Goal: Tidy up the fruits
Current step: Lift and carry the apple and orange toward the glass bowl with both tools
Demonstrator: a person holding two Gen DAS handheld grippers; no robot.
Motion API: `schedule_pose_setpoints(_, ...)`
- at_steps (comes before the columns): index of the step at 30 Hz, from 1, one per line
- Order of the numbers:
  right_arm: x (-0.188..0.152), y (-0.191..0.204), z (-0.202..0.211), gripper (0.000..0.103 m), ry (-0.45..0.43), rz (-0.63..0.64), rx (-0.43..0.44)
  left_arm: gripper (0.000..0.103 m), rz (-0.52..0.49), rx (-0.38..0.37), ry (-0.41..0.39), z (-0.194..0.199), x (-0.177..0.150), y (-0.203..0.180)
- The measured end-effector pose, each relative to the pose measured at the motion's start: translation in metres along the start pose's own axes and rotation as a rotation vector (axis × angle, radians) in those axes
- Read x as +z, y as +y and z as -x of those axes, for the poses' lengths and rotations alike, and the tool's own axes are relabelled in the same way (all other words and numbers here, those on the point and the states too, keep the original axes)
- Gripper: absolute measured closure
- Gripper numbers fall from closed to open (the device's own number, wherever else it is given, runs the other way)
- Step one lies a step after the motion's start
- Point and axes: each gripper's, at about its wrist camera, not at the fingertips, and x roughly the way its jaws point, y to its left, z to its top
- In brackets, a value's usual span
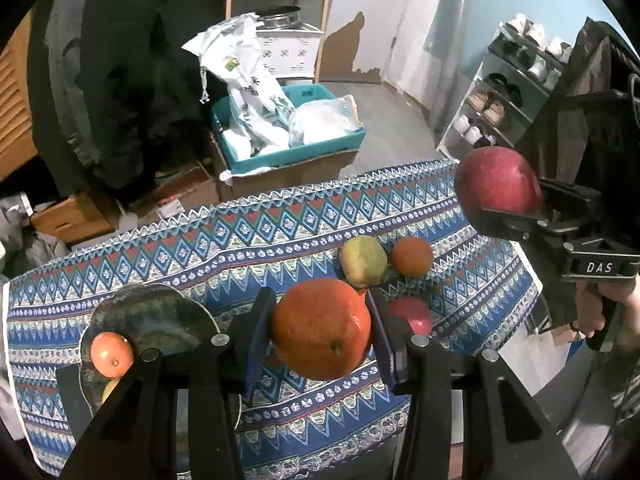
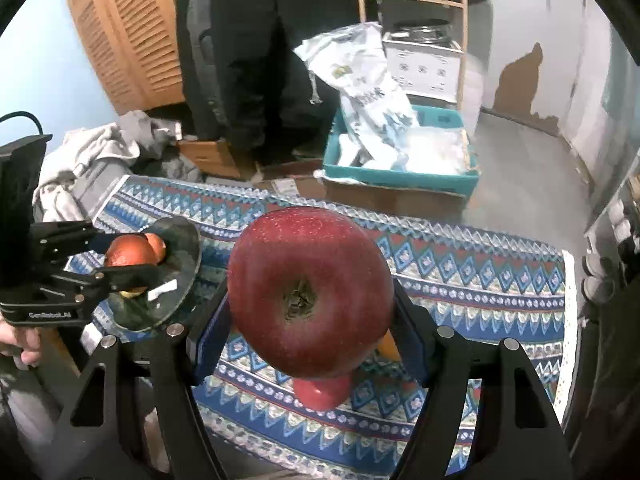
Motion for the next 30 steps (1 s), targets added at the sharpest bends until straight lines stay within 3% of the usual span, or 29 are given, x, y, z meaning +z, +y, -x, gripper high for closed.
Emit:
schedule_pose_setpoints(11, 0.023, 0.041, -0.004, 0.030, -0.020, 0.057, 0.064, 0.056, 0.044, 0.021, -0.005, 0.010, -0.010, 0.027)
schedule_pose_setpoints(30, 0.053, 0.114, -0.047, 0.030, 0.030, 0.131, 0.143, 0.056, 0.166, 0.058, -0.023, 0.029, -0.034, 0.093)
